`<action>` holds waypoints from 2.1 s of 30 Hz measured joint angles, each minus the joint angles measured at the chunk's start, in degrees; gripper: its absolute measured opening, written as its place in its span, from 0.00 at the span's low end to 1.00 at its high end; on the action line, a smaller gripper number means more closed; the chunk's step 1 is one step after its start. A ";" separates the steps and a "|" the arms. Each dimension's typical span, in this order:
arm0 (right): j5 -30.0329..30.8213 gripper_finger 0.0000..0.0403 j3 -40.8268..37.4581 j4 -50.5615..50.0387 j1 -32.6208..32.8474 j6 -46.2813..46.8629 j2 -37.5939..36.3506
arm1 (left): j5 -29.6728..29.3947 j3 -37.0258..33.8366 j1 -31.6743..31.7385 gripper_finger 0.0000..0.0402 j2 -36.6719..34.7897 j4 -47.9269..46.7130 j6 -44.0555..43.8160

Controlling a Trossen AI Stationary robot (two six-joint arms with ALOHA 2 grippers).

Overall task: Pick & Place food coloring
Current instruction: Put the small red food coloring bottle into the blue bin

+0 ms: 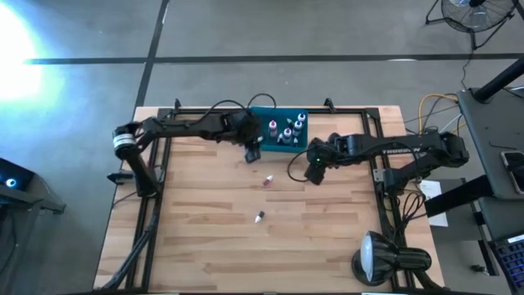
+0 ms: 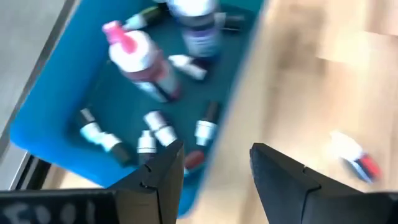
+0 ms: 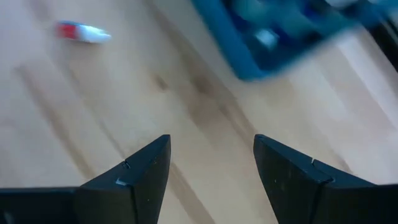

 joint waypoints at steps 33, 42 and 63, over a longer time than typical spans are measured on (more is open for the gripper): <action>-21.42 0.56 14.43 24.51 -2.27 -54.62 34.43 | -8.70 -19.09 -18.09 0.40 -17.87 -10.04 -38.81; -20.96 0.49 20.67 20.05 -2.27 -60.74 40.81 | -10.02 -25.52 -20.08 0.40 -22.68 -10.00 -43.93; -16.78 0.10 21.23 15.07 -2.42 -52.30 39.27 | -12.91 -28.40 -20.63 0.40 -24.42 -9.12 -42.50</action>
